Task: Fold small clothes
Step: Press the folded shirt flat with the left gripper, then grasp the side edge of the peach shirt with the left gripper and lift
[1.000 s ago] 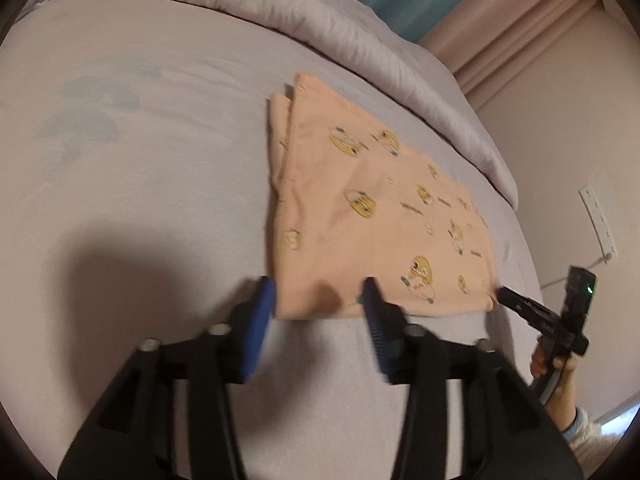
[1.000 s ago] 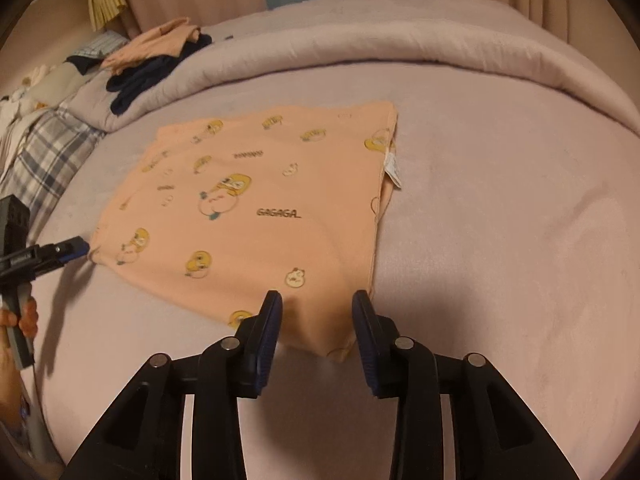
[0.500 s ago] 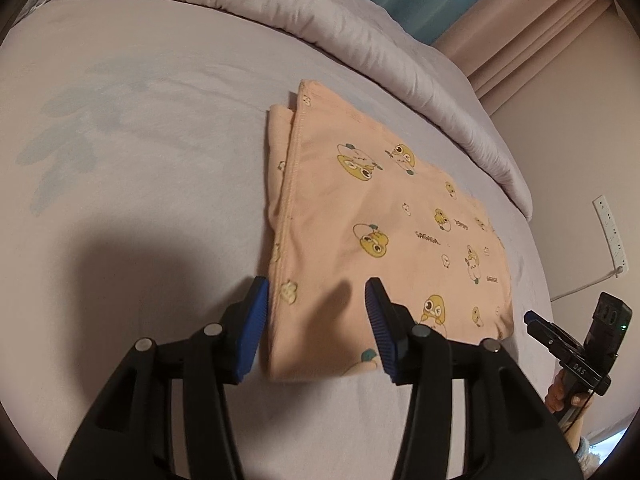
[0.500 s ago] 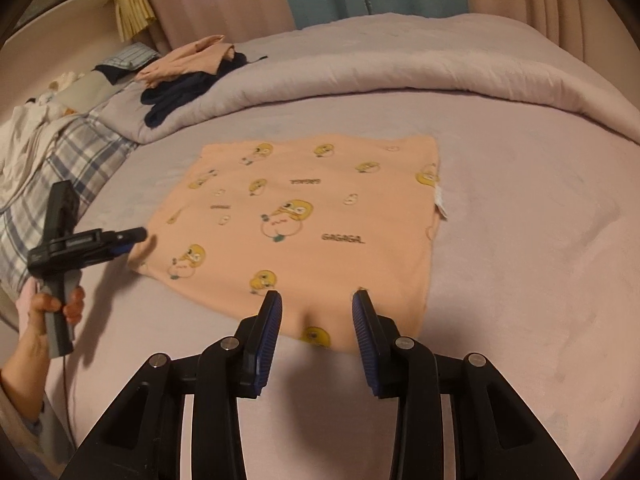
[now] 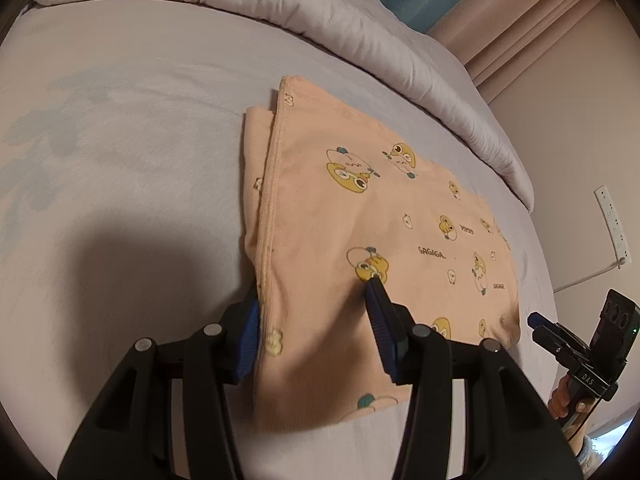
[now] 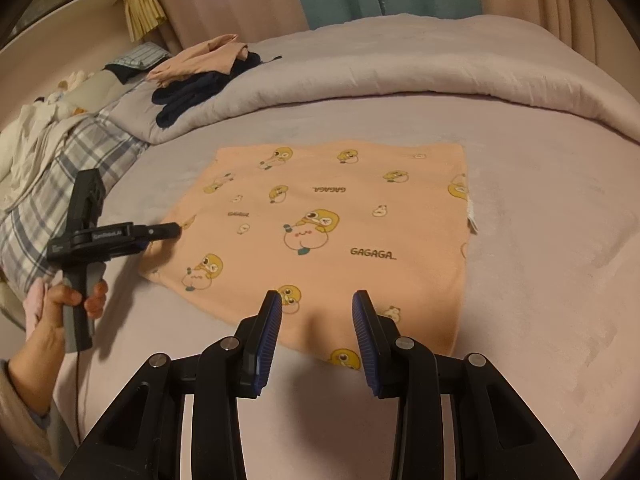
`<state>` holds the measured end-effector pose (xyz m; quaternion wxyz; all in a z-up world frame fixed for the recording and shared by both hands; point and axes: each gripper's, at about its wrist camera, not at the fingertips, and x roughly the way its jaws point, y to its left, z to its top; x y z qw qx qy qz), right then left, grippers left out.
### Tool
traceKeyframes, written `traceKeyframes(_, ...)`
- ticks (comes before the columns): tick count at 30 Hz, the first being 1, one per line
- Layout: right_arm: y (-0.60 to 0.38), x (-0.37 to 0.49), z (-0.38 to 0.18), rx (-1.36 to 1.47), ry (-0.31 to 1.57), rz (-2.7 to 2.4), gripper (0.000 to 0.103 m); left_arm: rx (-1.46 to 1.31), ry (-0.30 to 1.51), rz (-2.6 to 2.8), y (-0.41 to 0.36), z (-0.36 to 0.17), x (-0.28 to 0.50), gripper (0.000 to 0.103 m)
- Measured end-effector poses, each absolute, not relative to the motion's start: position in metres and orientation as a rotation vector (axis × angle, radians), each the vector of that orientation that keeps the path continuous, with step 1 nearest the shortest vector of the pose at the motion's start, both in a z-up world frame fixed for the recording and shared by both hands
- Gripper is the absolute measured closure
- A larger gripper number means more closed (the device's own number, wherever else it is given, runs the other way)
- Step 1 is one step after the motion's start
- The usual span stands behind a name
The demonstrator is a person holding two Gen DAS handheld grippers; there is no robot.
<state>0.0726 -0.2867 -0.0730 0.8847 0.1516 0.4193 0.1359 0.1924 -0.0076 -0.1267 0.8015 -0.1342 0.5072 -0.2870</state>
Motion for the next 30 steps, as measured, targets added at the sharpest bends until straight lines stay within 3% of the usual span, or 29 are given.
traceKeyframes(26, -0.251, 0.115, -0.090, 0.354, 0.906, 0.358, 0.067, -0.291, 1.105, -0.657, -0.029, -0.128, 0.226, 0.054)
traceKeyframes(29, -0.243, 0.130, -0.095, 0.375, 0.916, 0.354, 0.067, -0.280, 1.100, -0.642, -0.028, -0.126, 0.225, 0.063)
traceKeyframes(30, -0.240, 0.135, -0.095, 0.373, 0.916, 0.349, 0.067, -0.278, 1.102, -0.635, -0.027, -0.127, 0.224, 0.071)
